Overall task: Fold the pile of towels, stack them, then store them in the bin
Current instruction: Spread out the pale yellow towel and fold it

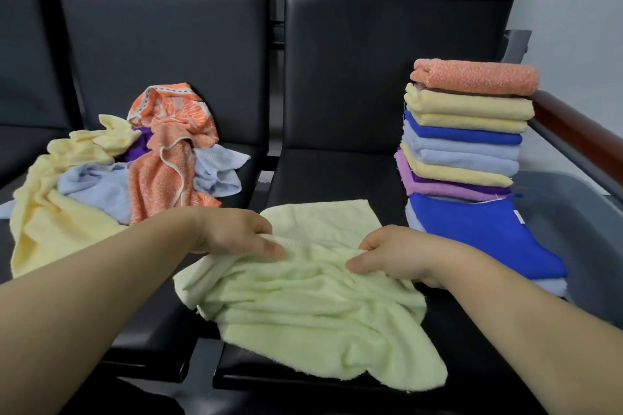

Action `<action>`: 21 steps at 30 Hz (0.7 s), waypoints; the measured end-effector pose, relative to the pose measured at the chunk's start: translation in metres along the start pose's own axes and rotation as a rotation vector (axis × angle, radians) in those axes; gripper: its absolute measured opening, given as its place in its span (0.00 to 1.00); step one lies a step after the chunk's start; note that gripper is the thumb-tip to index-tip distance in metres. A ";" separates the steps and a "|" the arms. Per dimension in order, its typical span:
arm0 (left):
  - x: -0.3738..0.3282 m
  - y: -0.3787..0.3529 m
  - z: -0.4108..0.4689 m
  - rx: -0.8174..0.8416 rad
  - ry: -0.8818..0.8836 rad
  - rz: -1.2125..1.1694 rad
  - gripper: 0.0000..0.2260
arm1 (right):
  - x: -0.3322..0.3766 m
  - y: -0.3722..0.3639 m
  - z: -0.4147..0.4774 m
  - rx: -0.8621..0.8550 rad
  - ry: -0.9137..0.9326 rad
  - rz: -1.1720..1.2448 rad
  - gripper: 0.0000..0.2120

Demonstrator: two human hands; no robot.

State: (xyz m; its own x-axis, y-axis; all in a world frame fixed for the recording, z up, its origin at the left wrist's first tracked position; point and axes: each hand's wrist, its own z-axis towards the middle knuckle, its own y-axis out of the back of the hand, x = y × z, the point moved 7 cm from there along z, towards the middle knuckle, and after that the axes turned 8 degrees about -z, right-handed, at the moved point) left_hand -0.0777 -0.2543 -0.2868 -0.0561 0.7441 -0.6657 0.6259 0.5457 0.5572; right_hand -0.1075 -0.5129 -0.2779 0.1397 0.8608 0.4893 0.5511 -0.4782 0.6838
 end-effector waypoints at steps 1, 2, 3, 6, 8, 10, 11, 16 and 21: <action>0.000 0.006 0.001 -0.054 0.005 0.021 0.22 | -0.001 0.005 0.001 -0.057 -0.003 0.011 0.15; 0.001 0.011 0.001 -0.111 0.019 0.037 0.24 | -0.001 0.010 0.001 -0.113 -0.006 0.019 0.16; 0.001 0.018 0.002 -0.173 0.036 0.038 0.26 | -0.001 0.015 0.003 -0.163 -0.006 0.038 0.18; 0.005 0.030 0.007 -0.319 0.042 -0.006 0.29 | 0.000 0.024 0.009 -0.247 0.011 0.163 0.18; 0.007 0.033 0.014 -0.356 0.034 -0.064 0.29 | -0.001 0.028 0.017 -0.282 0.011 0.239 0.17; 0.010 0.036 0.020 -0.382 0.048 -0.049 0.23 | -0.002 0.030 0.028 -0.297 -0.030 0.253 0.20; 0.011 0.036 0.022 -0.387 0.058 -0.006 0.20 | -0.002 0.030 0.033 -0.305 -0.048 0.241 0.21; 0.014 0.023 0.032 -0.315 0.011 0.101 0.11 | 0.001 0.028 0.051 -0.360 0.005 0.102 0.10; 0.008 0.013 0.032 -0.171 -0.004 0.114 0.12 | 0.001 0.022 0.048 -0.257 0.006 -0.178 0.05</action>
State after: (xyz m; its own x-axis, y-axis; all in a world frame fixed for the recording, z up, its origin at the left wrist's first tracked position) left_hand -0.0456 -0.2540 -0.3007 0.0110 0.8035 -0.5952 0.4870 0.5156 0.7050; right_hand -0.0556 -0.5141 -0.2883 0.0544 0.9341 0.3527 0.3401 -0.3495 0.8731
